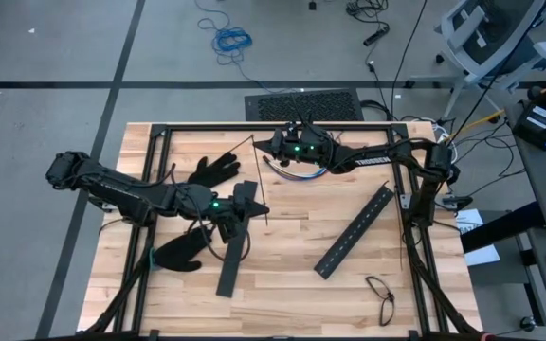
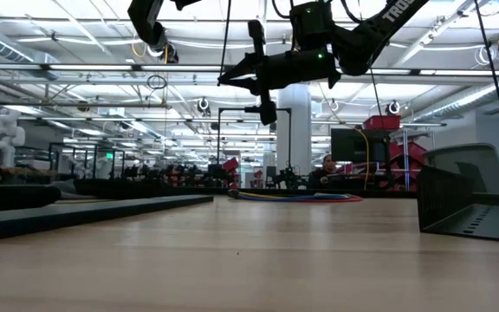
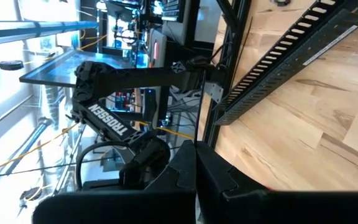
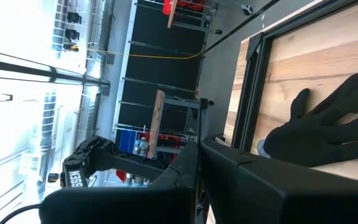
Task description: Ziptie cables
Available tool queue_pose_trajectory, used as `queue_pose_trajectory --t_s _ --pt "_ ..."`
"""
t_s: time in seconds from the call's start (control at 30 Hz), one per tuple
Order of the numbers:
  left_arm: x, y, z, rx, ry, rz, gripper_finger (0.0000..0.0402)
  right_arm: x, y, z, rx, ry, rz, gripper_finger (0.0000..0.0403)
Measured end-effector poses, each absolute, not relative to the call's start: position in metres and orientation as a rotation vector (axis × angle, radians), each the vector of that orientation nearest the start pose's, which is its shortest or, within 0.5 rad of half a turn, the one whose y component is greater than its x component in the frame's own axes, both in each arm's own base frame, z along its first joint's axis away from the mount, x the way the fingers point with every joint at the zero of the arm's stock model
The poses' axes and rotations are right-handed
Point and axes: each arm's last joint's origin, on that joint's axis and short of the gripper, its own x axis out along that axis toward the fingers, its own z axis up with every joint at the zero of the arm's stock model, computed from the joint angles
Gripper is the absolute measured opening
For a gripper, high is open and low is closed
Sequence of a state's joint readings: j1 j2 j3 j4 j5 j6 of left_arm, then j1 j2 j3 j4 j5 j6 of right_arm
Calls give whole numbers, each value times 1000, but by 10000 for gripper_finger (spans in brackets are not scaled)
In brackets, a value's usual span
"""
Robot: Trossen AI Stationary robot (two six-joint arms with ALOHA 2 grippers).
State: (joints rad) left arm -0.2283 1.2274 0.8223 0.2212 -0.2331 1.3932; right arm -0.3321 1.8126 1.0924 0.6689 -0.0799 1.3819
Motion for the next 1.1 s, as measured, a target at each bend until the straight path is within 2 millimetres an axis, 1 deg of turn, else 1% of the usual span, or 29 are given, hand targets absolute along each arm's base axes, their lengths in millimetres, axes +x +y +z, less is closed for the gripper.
queue_pose_trajectory --t_s 0.3,1.1 --pt "269 -57 293 1426 123 -156 0 382 -130 239 1376 -141 -243 24" --pt "269 -57 293 1423 122 -157 0 382 -129 241 1368 -158 -227 22"
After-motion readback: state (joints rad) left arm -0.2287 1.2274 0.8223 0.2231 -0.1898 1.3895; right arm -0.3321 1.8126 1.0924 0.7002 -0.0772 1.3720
